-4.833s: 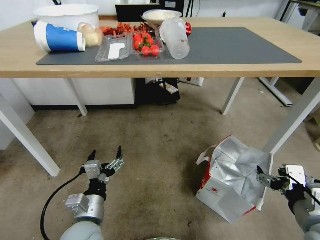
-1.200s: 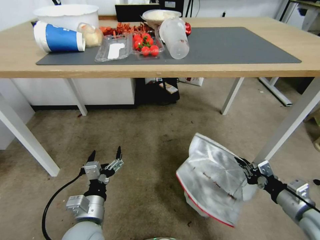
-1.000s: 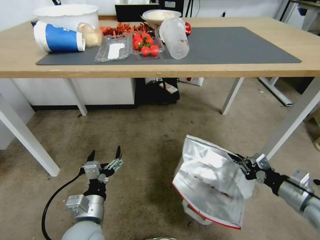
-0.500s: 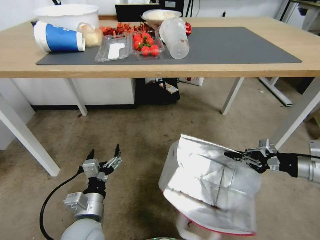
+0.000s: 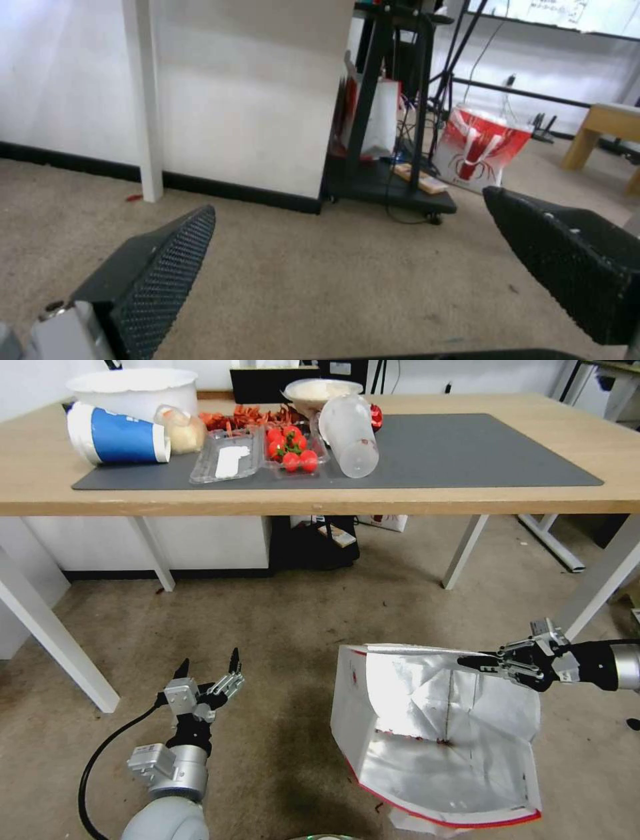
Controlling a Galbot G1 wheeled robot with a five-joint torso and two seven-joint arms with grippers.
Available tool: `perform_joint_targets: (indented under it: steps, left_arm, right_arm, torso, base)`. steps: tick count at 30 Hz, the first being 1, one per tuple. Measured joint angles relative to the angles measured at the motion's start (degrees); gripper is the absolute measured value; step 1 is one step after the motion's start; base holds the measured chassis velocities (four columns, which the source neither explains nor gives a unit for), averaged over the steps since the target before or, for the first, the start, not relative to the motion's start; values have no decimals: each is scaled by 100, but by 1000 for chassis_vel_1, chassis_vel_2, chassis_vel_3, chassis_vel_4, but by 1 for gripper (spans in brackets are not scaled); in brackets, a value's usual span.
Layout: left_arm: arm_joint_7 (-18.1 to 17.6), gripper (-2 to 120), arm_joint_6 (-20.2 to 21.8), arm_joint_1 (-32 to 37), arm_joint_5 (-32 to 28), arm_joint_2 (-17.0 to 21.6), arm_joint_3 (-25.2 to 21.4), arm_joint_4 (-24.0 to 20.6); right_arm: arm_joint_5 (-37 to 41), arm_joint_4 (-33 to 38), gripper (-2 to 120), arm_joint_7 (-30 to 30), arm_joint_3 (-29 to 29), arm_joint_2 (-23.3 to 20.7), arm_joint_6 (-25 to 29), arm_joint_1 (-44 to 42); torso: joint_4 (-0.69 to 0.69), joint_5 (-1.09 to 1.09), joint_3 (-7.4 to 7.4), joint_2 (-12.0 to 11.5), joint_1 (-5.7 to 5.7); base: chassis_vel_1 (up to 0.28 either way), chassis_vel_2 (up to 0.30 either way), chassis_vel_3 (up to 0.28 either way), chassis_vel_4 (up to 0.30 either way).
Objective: Pick up the food delivery bag from the floor and place it on the table.
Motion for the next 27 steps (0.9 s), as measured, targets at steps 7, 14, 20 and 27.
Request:
perform_joint_targets:
  steps: [7,14,20,27]
  left_arm:
    - [8,100,4,12,-3,19,1,-44]
    - [9,100,34,4,-29,21,-3,-75]
    - [9,100,94,7,-30,10,-16,-119]
    - [-79,100,5,16,-76,-4,1,-135]
  right_arm:
    - [276,42,0,84,-13,-20,-120,-35]
    - [346,113,0,147,-13,17,-145,-84]
    - [307,151,0,179,1,65,-139,-120]
    - [186,182,0,178,1,164,-98,-177]
  torso:
    - [0,0,0,0,1]
    - [0,0,0,0,0]
    - [0,0,0,0,0]
    - [0,0,13,28,0]
  base:
    - [0,0,0,0]
    - [0,0,0,0]
    - [0,0,0,0]
    - [0,0,0,0]
